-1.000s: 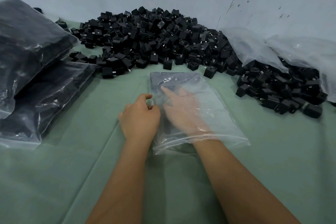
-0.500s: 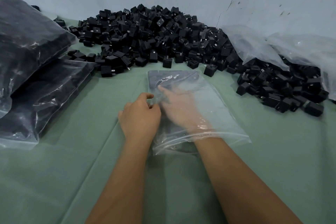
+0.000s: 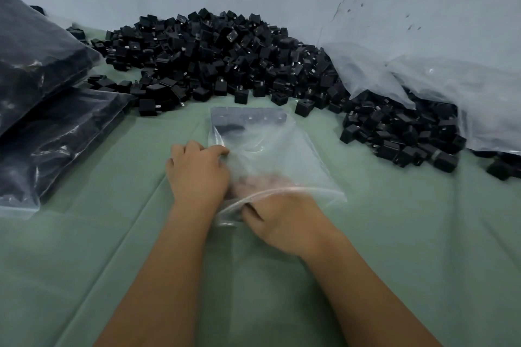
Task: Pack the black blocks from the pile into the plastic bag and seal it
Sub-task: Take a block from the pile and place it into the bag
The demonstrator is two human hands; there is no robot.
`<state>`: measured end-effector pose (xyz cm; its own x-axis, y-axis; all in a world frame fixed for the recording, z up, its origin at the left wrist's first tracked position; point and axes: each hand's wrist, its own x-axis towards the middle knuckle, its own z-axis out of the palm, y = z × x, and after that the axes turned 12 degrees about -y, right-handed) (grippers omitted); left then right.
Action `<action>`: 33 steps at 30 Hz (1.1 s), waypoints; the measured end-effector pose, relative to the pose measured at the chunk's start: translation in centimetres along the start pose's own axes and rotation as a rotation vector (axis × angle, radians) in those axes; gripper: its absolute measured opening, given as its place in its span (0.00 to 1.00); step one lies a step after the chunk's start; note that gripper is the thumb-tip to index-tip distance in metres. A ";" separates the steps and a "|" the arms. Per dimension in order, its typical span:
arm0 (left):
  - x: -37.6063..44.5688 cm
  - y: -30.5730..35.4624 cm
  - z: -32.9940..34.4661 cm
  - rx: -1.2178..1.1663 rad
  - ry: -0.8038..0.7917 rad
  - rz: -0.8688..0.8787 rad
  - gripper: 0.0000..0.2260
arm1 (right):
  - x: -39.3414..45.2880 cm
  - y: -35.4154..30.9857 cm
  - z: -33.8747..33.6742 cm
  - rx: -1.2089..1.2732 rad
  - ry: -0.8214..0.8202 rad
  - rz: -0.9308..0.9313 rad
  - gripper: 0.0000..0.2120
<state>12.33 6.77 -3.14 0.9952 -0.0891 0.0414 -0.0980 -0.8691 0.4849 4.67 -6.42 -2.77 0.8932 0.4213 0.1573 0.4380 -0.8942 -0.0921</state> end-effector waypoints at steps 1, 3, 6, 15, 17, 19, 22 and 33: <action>-0.1 0.0 0.0 0.058 -0.002 0.011 0.18 | -1.0 -0.2 -0.4 -0.014 0.101 -0.081 0.08; -0.2 -0.1 -0.2 0.110 -0.006 0.018 0.17 | -2.2 -0.3 -1.4 -0.052 0.393 -0.213 0.09; -0.5 -0.1 -0.3 0.119 -0.024 0.009 0.17 | -2.9 1.1 -3.3 0.011 0.791 -0.128 0.09; -0.2 0.2 0.3 -0.030 0.099 0.329 0.15 | -5.6 15.3 -4.2 0.444 0.701 1.110 0.32; 0.0 0.2 0.6 -0.035 0.063 0.390 0.14 | -5.8 16.8 -3.8 0.475 0.463 1.161 0.35; 0.2 0.1 0.8 -0.039 0.015 0.403 0.13 | -5.5 17.2 -2.9 0.433 0.239 1.160 0.31; 0.4 0.0 0.9 -0.064 -0.024 0.395 0.12 | -4.6 16.9 -1.6 0.350 0.294 1.060 0.23; 0.5 -0.2 1.0 -0.257 -0.060 0.310 0.13 | -3.1 15.2 -0.6 0.360 0.242 0.875 0.29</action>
<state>12.80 6.39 -4.08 0.9160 -0.3622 0.1727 -0.3805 -0.6477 0.6600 8.47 -21.42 -4.10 0.8900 -0.4482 0.0842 -0.3293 -0.7595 -0.5610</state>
